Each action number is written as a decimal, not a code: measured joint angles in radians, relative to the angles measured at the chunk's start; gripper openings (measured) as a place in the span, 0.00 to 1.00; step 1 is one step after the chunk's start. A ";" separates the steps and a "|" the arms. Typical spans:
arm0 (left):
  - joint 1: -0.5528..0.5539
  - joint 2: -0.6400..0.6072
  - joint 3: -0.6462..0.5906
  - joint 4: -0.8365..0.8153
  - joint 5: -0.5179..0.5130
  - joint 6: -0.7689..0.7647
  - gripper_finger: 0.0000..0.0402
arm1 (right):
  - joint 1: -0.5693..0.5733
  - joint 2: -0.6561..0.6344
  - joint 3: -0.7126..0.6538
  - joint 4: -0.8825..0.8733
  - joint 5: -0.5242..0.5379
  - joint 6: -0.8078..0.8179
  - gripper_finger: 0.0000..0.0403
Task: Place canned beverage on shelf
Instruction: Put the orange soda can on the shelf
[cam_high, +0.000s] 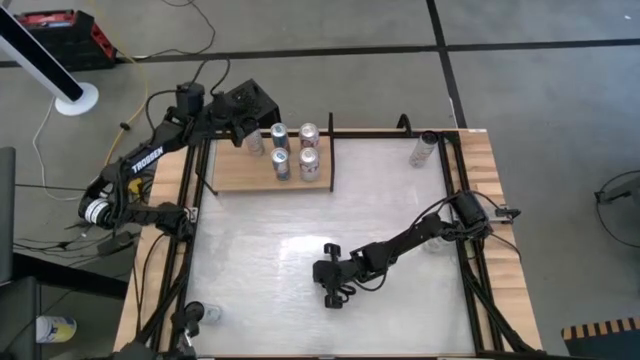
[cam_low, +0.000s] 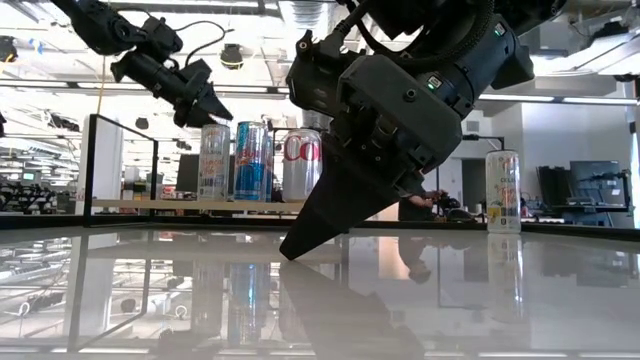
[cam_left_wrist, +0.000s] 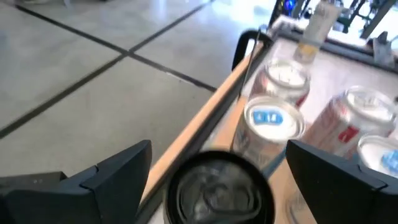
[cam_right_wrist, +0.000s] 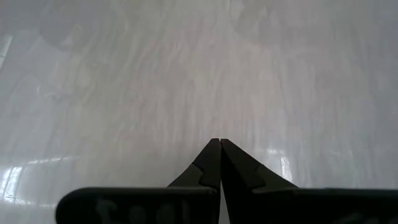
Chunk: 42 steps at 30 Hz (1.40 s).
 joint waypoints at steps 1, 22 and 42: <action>0.000 -0.007 0.008 -0.003 0.000 -0.009 0.89 | 0.000 0.000 0.000 0.000 0.000 0.001 0.08; -0.530 -0.372 0.050 -0.189 -0.043 -0.173 0.89 | 0.037 -0.302 0.001 -0.399 0.199 0.018 0.07; -0.764 -0.380 0.050 -0.251 -0.249 -0.096 0.89 | -0.551 -0.811 0.000 -1.169 0.667 0.365 0.14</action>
